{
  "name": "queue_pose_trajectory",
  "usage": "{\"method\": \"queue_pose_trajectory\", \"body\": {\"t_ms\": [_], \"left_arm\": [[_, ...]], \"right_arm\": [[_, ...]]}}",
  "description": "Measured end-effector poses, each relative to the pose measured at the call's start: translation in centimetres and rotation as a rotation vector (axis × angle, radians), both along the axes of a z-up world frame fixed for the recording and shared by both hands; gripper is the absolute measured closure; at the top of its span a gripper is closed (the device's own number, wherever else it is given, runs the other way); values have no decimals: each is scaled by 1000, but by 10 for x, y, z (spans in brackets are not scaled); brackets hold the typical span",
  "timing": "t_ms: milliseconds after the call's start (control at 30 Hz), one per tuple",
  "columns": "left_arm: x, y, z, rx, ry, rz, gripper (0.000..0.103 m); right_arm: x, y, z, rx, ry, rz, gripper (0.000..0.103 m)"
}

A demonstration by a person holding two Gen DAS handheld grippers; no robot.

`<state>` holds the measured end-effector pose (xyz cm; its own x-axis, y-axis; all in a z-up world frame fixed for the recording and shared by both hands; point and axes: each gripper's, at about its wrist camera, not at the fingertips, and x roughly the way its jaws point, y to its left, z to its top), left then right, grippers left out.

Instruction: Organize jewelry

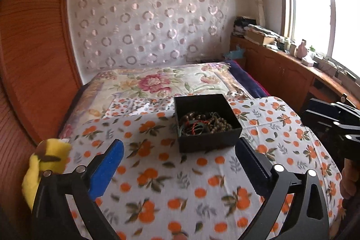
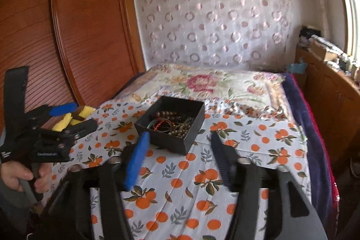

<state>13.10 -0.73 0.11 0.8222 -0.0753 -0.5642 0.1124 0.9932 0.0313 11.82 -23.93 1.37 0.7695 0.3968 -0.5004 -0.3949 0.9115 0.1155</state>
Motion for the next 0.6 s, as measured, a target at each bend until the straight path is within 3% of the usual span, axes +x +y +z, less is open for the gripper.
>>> {"method": "queue_pose_trajectory", "body": {"t_ms": [167,600], "left_arm": [[-33,5,5,-8,-18,30,7],[-68,2,13,-23,-48,33,7]], "right_arm": [[-32,-4,11,-9,-84,-99,3],[-59,-13,11,-4,-90,-162,2]]}}
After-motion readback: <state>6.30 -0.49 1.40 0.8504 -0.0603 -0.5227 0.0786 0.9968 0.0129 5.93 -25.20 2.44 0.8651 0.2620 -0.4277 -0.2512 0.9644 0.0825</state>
